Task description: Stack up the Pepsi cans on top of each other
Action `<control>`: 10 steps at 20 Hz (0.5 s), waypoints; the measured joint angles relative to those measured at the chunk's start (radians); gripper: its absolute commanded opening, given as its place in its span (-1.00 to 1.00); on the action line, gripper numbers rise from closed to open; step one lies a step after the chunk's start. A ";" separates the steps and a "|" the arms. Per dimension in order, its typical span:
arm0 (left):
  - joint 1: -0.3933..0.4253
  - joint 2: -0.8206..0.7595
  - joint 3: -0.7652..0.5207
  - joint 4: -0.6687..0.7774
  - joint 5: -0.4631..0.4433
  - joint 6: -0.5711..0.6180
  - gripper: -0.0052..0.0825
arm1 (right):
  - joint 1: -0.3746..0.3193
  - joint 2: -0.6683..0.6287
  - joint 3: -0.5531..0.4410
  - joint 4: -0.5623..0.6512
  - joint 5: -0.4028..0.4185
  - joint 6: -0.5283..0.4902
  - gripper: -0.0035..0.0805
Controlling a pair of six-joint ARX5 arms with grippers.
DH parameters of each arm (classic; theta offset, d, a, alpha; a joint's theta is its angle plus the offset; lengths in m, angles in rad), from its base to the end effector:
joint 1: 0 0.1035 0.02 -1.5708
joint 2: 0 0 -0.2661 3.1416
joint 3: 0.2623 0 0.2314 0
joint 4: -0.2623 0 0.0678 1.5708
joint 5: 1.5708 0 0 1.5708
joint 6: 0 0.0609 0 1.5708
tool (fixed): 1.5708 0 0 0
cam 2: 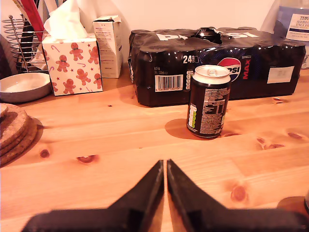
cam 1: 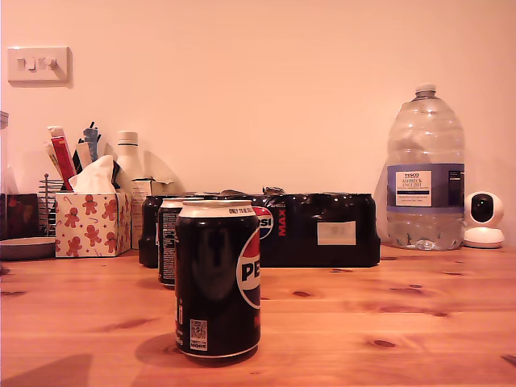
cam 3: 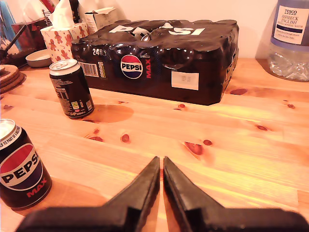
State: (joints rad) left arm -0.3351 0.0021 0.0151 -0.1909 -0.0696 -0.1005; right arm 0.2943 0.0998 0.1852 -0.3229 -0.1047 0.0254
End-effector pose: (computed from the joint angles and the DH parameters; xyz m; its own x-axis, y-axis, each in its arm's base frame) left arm 0.0988 -0.0299 0.1442 0.9501 -0.2572 -0.1765 0.2453 0.9656 -0.0865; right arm 0.0915 0.0344 0.1787 0.8947 0.3804 -0.2340 -0.3798 0.9237 0.0493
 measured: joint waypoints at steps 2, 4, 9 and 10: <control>0.000 0.000 0.000 0.010 0.035 -0.048 -0.86 | 0.000 0.000 0.002 -0.067 0.008 0.000 -0.95; 0.000 0.000 0.000 0.010 0.039 -0.052 -0.86 | 0.000 0.000 0.000 -0.080 0.009 0.000 -0.95; 0.000 0.000 0.000 0.011 0.042 -0.053 -0.86 | 0.000 0.000 0.000 -0.079 0.009 0.000 -0.95; 0.000 0.000 0.000 0.011 0.045 -0.053 -0.87 | 0.000 0.000 0.000 -0.077 0.009 0.001 -0.95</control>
State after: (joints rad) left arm -0.3347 0.0021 0.0151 -0.1799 -0.0246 -0.1539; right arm 0.2943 0.0998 0.1852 -0.3996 -0.0956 0.0261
